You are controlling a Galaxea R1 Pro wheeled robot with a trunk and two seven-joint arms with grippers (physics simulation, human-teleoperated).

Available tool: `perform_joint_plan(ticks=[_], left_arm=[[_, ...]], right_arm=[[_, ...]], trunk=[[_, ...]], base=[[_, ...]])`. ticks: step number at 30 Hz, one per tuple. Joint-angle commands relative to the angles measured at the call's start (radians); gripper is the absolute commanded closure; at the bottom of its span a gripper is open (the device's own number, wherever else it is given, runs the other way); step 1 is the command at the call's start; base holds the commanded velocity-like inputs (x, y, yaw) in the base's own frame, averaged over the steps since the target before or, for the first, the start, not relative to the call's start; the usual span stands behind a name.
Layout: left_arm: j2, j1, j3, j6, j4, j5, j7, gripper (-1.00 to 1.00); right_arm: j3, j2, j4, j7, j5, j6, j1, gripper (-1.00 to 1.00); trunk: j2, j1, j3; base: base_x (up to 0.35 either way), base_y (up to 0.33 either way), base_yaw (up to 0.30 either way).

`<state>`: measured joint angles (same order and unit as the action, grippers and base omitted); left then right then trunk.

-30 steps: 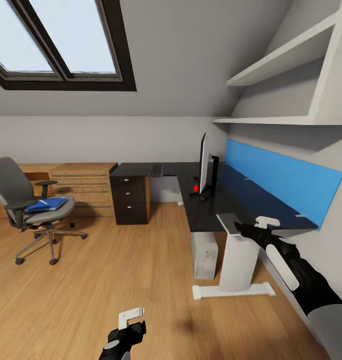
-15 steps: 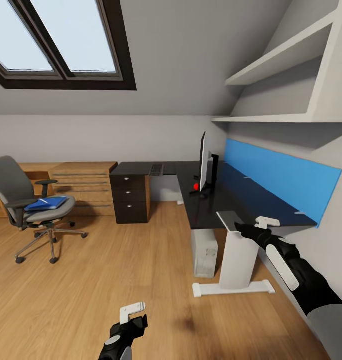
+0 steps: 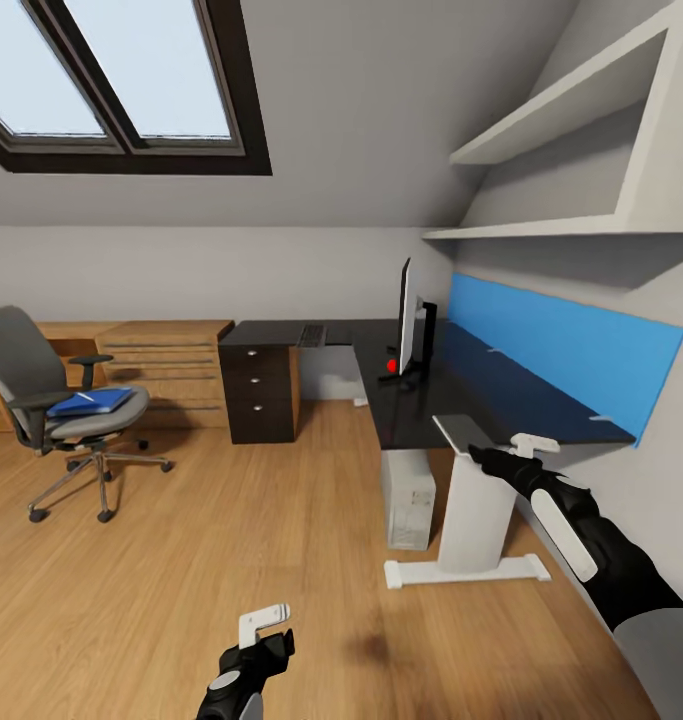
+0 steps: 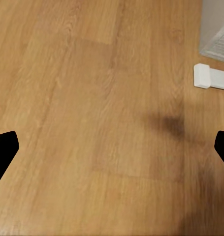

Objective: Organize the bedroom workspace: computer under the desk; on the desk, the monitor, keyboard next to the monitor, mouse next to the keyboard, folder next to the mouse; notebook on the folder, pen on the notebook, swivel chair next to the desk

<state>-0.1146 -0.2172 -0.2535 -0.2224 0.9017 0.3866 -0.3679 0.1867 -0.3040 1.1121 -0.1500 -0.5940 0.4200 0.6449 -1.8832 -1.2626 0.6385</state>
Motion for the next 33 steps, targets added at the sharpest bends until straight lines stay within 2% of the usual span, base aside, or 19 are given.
perform_joint_plan(ticks=[1,21,22,24,26,28,29,30,32,33], left_arm=[[0.000,-0.001,-0.003,-0.003,0.002,0.008,-0.008,-1.00],[0.000,-0.001,-0.004,-0.003,0.000,0.008,-0.008,-1.00],[0.000,-0.001,-0.004,-0.003,0.000,0.008,-0.008,-1.00],[0.000,-0.001,-0.004,-0.003,0.000,0.008,-0.008,-1.00],[0.000,-0.001,-0.004,-0.003,0.000,0.008,-0.008,-1.00],[0.000,-0.001,-0.004,-0.003,0.000,0.008,-0.008,-1.00],[0.000,-0.001,-0.004,-0.003,0.000,0.007,-0.008,-1.00],[0.000,-0.001,-0.004,-0.003,0.000,0.007,-0.008,-1.00],[0.000,-0.001,-0.004,-0.003,0.000,0.006,-0.008,-1.00],[0.000,-0.001,-0.004,-0.003,0.000,0.006,-0.008,-1.00]], right_arm=[[0.004,-0.001,0.002,-0.010,-0.010,0.002,0.001,-1.00],[0.000,0.000,-0.030,-0.010,-0.011,-0.005,0.001,-1.00],[-0.011,0.001,-0.041,-0.010,-0.014,-0.004,0.001,-1.00],[-0.062,0.006,-0.063,-0.007,-0.034,-0.007,0.001,-1.00],[-0.089,0.011,-0.073,-0.005,-0.052,-0.008,0.001,-1.00],[-0.135,0.015,-0.085,-0.004,-0.098,-0.009,0.001,-1.00],[-0.212,0.018,-0.111,-0.001,-0.196,-0.010,0.001,-1.00],[-0.247,0.019,-0.133,0.000,-0.249,-0.010,0.001,-1.00],[-0.279,0.018,-0.154,0.002,-0.300,-0.010,0.001,-1.00],[-0.305,0.018,-0.171,0.009,-0.347,-0.010,0.001,-1.00]], trunk=[[-0.008,-0.004,0.004],[-0.148,-0.081,0.067],[-0.155,-0.084,0.070],[-0.169,-0.092,0.076],[-0.183,-0.100,0.083],[-0.197,-0.107,0.089],[-0.204,-0.111,0.092],[-0.211,-0.115,0.095],[-0.225,-0.123,0.101],[-0.232,-0.127,0.105]], base=[[0.000,0.000,0.000],[0.000,0.000,0.000],[0.000,0.000,0.000],[0.000,0.000,0.000],[0.000,0.000,0.000],[0.000,0.000,0.000],[0.000,0.000,0.000],[0.000,0.000,0.000],[0.000,0.000,0.000],[0.000,0.000,0.000]])
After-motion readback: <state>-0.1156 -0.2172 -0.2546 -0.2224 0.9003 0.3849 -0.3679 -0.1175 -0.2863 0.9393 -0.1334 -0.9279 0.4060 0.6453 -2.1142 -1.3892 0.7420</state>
